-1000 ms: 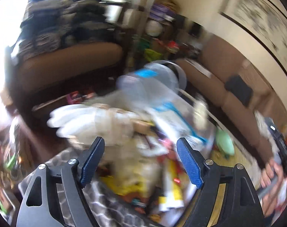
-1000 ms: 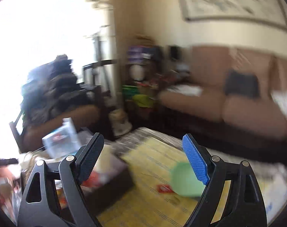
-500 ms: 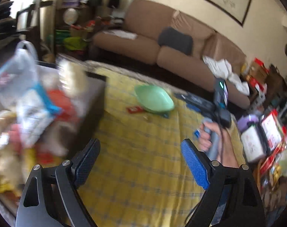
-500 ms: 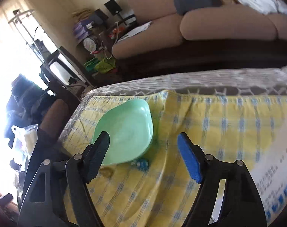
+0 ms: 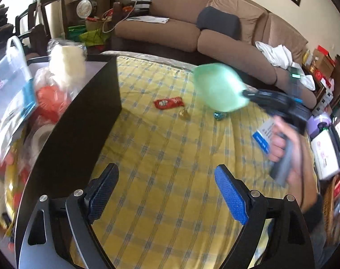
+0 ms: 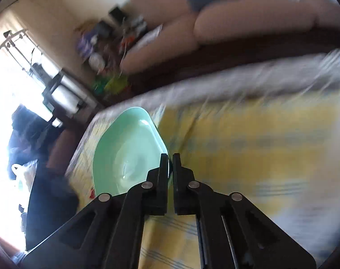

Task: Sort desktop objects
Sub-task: 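Grasp the green dish rim with the right tool, then grasp the gold foil candy with the left tool while the right tool lifts the green dish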

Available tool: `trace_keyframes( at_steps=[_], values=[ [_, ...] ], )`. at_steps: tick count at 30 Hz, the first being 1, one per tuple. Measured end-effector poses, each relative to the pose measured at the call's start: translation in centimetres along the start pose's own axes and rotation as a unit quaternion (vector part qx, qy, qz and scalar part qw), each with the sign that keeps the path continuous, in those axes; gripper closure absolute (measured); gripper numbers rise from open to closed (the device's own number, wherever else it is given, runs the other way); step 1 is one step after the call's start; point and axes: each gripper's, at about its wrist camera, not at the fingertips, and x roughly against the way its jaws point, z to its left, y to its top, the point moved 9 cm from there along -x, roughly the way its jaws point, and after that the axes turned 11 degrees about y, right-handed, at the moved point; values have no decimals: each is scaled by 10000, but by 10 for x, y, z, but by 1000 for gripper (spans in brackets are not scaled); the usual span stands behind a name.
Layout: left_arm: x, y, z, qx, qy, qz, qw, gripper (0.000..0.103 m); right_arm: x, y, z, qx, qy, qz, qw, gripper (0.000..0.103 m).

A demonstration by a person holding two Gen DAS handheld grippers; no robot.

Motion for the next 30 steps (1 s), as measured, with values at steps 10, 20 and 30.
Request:
trace_keyframes(
  at_steps=[10,20,30],
  values=[
    [-98,76,-47,-448,63,41,9990,13,72,33,-33,-189,-208,-387,9989,99],
    [-147,65,-90,-844,-10,46,9964,83,66,29,-39,-135,-170,-255,9994,99],
    [-35,49,-38,-1002,-13,-429,9940,83,62,29,-7,94,193,-249,9995,99]
  ],
)
